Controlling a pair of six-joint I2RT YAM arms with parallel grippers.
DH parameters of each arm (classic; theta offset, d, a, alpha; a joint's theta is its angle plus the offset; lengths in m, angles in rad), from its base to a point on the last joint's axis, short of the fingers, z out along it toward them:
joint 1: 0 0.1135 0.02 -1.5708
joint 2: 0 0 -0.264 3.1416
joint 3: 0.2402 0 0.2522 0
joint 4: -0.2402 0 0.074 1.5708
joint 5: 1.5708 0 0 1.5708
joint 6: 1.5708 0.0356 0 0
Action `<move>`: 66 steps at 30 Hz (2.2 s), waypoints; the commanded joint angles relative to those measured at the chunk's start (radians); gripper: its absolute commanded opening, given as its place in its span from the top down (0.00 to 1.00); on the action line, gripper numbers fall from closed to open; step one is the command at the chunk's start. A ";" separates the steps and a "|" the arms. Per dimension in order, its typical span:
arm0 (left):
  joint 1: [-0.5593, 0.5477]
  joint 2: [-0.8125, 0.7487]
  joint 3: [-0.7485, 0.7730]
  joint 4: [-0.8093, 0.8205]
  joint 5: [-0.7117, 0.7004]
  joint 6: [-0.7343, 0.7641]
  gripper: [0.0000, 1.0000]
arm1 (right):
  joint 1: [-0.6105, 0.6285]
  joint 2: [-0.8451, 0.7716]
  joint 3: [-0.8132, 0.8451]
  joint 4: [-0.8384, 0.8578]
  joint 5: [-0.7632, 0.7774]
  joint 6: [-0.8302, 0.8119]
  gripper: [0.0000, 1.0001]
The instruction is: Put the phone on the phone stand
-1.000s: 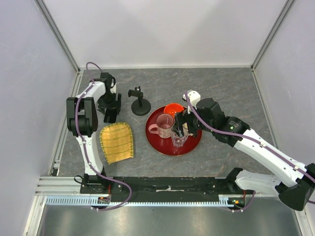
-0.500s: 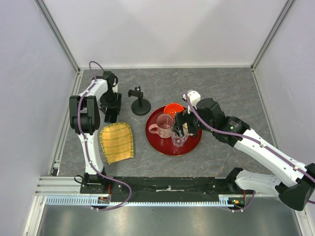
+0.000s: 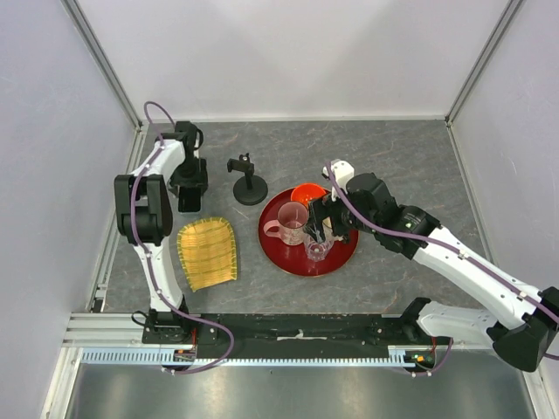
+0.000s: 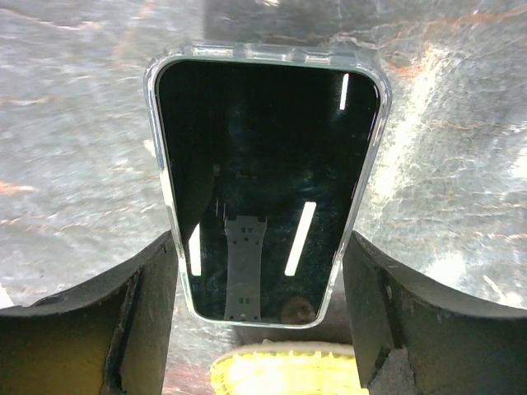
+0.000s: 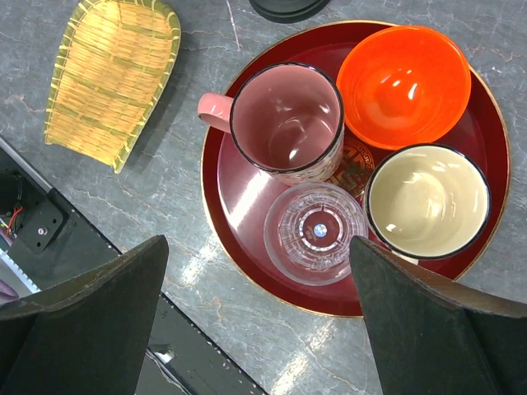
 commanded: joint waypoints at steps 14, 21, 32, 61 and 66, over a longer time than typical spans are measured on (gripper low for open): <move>0.066 -0.513 -0.109 0.276 0.136 -0.183 0.98 | 0.010 0.086 0.070 0.130 -0.045 0.068 0.02; 0.066 -0.729 -0.182 0.397 0.434 -0.341 0.98 | 0.053 0.098 0.070 0.227 -0.020 0.091 0.02; 0.031 -0.985 -0.527 0.797 0.810 -0.911 0.98 | 0.150 0.206 0.129 0.512 0.090 0.109 0.02; -0.214 -1.140 -0.819 1.018 0.655 -1.326 0.98 | 0.259 0.336 0.061 0.896 0.411 0.048 0.43; -0.215 -1.133 -0.811 1.035 0.660 -1.327 0.98 | 0.260 0.350 0.061 0.874 0.414 0.043 0.49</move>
